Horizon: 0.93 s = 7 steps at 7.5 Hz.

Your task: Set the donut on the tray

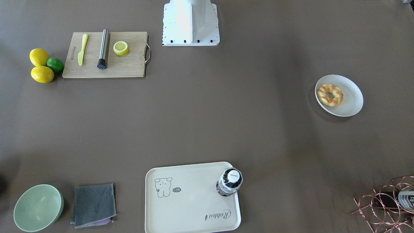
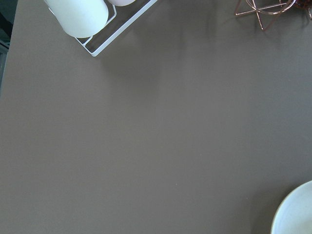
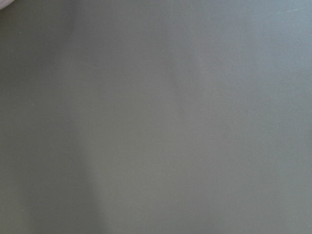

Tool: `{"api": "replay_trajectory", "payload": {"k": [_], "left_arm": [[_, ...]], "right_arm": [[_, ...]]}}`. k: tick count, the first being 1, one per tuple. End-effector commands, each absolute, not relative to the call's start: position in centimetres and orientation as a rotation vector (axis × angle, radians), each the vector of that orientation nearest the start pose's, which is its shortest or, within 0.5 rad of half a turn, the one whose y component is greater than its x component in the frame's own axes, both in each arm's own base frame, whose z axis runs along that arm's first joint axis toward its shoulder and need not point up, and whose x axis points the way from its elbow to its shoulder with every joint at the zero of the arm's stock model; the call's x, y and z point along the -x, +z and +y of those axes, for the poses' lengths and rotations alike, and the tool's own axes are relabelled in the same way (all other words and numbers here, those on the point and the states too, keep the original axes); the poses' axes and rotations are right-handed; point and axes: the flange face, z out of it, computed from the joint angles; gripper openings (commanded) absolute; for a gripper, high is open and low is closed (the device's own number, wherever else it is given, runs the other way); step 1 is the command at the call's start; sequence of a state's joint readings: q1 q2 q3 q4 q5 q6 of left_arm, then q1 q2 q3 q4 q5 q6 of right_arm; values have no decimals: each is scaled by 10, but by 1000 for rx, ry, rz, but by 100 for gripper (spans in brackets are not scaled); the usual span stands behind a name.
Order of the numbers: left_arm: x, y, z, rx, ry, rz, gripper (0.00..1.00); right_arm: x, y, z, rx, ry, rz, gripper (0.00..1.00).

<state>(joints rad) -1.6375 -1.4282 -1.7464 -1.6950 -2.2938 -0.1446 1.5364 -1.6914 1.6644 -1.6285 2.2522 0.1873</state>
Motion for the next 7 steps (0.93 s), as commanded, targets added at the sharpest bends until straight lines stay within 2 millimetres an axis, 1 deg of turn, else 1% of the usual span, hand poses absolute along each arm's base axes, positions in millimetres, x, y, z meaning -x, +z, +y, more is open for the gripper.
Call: {"api": "replay_trajectory", "payload": {"k": [1,4,5,6,7], "left_arm": [[96,624,-416,-137,-143,725,97],[92,621,-417,-131,-147,726,97],[89,620,-420,-118,-178,728,97],[84,617,-423,-120,-167,729,97],[71,617,-426,-108,-136,731,97]], "right_arm": [[-51,681,-436,163,168,-670,100],[-51,681,-436,161,169,-670,100],[-49,675,-439,150,159,-672,100],[-43,663,-443,105,127,-678,100],[-38,650,-446,22,91,-701,100]]}}
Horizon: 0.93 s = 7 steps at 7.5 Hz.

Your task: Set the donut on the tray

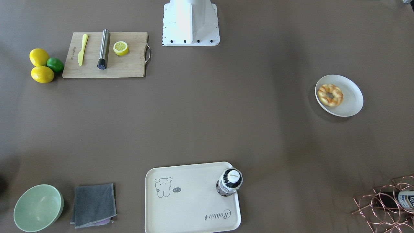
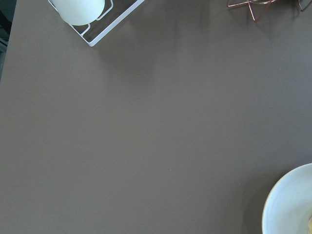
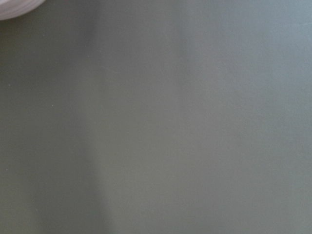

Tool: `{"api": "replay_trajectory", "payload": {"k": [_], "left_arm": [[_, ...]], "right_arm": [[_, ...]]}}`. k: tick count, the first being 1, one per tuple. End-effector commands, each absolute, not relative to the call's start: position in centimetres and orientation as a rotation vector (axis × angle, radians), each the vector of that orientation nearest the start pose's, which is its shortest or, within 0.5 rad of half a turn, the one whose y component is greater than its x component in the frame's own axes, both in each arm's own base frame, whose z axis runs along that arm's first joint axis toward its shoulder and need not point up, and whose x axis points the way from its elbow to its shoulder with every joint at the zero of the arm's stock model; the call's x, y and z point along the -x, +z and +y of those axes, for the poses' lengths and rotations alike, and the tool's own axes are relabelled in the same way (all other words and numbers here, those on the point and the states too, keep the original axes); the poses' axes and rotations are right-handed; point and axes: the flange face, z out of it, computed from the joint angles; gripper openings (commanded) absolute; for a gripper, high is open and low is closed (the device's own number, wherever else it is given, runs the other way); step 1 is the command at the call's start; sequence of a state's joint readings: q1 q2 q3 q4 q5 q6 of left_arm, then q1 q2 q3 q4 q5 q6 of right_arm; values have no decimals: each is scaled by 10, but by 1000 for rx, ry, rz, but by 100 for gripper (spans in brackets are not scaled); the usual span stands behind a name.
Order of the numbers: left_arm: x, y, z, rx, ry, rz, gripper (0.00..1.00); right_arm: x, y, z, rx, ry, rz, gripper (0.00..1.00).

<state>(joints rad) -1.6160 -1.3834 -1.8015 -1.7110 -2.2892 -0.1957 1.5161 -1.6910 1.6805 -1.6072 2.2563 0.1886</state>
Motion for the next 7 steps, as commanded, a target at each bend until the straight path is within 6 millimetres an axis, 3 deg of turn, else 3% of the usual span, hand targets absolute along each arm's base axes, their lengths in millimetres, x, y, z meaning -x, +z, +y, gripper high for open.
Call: {"api": "replay_trajectory", "payload": {"k": [1,2,3,5,7], "left_arm": [[54,616,-428,-96,-94,737,96],[43,620,-425,-87,-60,741,88],[36,625,-421,-87,-35,742,97],[11,649,-398,-103,35,756,98],[-10,675,-397,-108,58,768,97]], "right_arm": [[-31,643,-449,-36,51,-731,100],[-18,635,-451,-74,8,-781,100],[-6,631,-452,-72,-17,-804,100],[23,614,-457,-137,-103,-825,100],[35,618,-446,-174,-157,-839,100]]}}
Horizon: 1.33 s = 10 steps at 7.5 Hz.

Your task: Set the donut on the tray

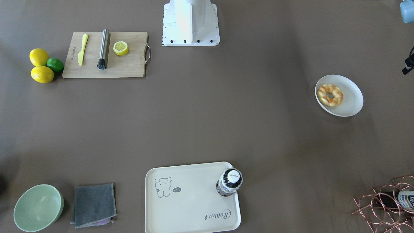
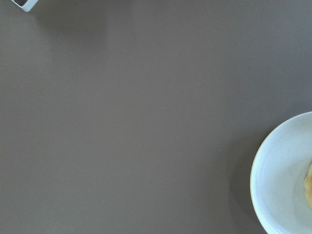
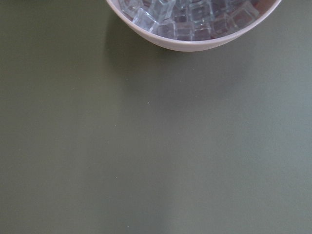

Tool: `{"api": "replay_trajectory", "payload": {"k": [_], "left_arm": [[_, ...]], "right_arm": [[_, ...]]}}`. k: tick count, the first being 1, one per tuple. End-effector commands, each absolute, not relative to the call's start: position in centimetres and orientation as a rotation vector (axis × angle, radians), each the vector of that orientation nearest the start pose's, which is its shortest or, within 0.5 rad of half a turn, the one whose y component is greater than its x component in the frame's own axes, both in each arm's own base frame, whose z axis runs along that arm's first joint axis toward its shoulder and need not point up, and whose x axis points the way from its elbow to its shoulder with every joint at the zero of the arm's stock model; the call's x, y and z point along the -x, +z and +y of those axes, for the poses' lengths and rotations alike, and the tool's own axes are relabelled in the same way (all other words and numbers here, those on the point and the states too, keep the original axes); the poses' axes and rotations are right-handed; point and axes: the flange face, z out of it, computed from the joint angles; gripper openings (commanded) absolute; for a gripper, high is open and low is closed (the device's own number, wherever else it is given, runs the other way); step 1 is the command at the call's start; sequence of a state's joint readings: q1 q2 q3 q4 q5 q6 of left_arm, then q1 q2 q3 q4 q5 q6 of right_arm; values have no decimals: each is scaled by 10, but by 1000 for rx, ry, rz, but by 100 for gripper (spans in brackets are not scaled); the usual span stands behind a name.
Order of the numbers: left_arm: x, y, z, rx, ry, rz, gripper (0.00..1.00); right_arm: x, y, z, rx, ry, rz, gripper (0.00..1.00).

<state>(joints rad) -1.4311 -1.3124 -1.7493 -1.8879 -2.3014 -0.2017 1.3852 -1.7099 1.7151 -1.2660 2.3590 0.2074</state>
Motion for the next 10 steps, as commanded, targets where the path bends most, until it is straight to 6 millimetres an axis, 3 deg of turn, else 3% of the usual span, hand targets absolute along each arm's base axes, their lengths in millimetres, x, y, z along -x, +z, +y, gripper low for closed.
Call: {"api": "replay_trajectory", "payload": {"k": [1,4,8,10], "left_arm": [[-27,685,-400,-109,71,779,97],[-90,681,-414,-118,75,840,93],[-123,702,-414,-138,140,872,91],[-136,714,-417,-143,146,887,85]], "right_arm": [[38,610,-447,-201,-176,-858,100],[45,608,-441,-194,-155,-926,99],[59,580,-457,-180,-109,-981,98],[70,574,-462,-149,-68,-990,98]]}}
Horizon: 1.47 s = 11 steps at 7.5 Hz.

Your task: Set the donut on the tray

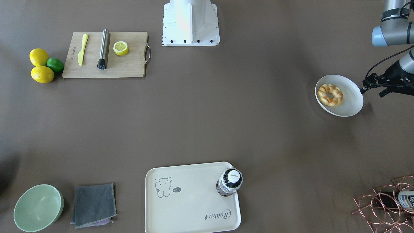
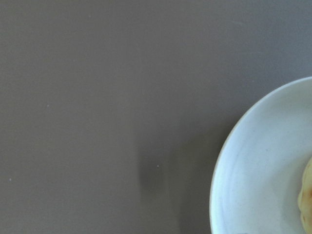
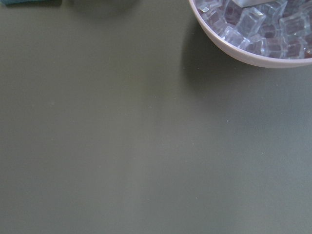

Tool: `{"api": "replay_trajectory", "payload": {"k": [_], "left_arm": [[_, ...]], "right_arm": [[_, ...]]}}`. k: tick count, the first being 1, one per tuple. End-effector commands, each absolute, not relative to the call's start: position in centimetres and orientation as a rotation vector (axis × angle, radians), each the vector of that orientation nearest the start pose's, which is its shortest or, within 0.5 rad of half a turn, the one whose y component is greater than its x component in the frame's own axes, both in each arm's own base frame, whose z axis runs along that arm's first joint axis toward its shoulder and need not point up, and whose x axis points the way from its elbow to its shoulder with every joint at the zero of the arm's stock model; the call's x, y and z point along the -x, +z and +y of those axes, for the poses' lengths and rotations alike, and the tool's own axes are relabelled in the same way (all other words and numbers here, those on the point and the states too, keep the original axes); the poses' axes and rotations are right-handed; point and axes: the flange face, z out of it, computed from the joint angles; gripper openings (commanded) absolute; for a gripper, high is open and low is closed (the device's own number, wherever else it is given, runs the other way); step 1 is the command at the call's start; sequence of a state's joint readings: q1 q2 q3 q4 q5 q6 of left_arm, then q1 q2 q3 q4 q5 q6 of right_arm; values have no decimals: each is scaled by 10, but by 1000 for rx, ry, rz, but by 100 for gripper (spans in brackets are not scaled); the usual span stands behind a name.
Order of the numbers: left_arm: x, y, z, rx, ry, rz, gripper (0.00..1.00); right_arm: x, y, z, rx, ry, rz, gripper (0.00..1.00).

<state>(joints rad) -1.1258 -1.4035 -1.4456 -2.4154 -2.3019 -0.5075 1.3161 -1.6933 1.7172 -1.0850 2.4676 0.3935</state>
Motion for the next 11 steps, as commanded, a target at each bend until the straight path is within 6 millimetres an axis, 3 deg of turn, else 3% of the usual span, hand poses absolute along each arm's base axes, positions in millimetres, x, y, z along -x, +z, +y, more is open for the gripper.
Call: {"api": "replay_trajectory", "payload": {"k": [1,3,4,5,7,8,10,11], "left_arm": [[-148,708,-420,-136,143,899,77],[-150,707,-420,-129,132,903,56],[-150,706,-420,-130,132,905,38],[-150,704,-419,-142,139,916,1],[-153,698,-414,-94,137,974,0],[-154,686,-416,-74,125,1014,0],[-171,614,-437,19,15,1151,0],[-181,583,-456,49,-65,1181,0]], "right_arm": [[70,575,-462,-148,-69,-989,99],[69,574,-462,-151,-66,-986,98],[69,575,-462,-151,-64,-984,98],[69,575,-462,-151,-64,-984,98],[69,573,-463,-155,-66,-984,96],[70,567,-468,-165,-70,-987,90],[81,528,-500,-189,-32,-1014,90],[102,505,-512,-173,-12,-1034,90]]}}
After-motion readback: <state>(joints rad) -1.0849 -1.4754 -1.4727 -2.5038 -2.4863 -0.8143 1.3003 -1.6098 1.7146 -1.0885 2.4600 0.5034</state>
